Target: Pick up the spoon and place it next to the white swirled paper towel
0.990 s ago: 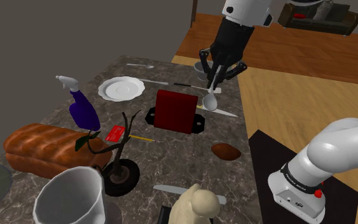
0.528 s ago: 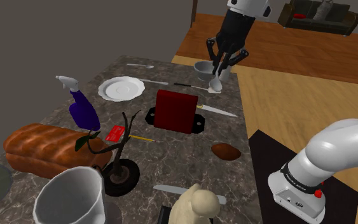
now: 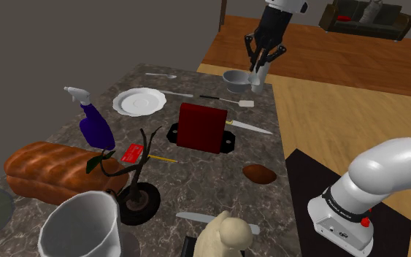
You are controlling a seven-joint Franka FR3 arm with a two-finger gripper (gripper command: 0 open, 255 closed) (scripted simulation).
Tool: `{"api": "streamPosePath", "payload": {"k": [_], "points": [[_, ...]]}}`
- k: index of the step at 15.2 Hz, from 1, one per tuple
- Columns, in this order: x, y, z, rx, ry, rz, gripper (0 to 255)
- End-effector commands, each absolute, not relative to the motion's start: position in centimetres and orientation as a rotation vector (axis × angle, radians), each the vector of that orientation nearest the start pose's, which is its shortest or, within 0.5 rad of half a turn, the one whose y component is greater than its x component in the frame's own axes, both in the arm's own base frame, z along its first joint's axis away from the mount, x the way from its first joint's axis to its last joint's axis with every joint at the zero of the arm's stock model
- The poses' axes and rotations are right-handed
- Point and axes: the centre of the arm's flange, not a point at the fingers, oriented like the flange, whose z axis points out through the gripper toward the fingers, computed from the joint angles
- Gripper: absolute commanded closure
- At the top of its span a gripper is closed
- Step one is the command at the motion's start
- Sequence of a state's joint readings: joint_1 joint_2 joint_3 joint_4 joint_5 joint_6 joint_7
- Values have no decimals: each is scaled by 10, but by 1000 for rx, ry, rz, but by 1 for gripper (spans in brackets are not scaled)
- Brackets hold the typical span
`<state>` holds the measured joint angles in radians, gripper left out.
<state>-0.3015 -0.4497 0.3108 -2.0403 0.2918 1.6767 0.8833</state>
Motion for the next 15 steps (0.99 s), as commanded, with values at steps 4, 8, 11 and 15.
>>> {"api": "streamPosePath", "payload": {"k": [4, 8, 11, 15], "points": [[455, -2, 620, -2662, 1318, 6, 255], [479, -49, 620, -2662, 1318, 6, 255], [497, -84, 620, -2662, 1318, 6, 255], [521, -131, 620, -2662, 1318, 6, 255]]}}
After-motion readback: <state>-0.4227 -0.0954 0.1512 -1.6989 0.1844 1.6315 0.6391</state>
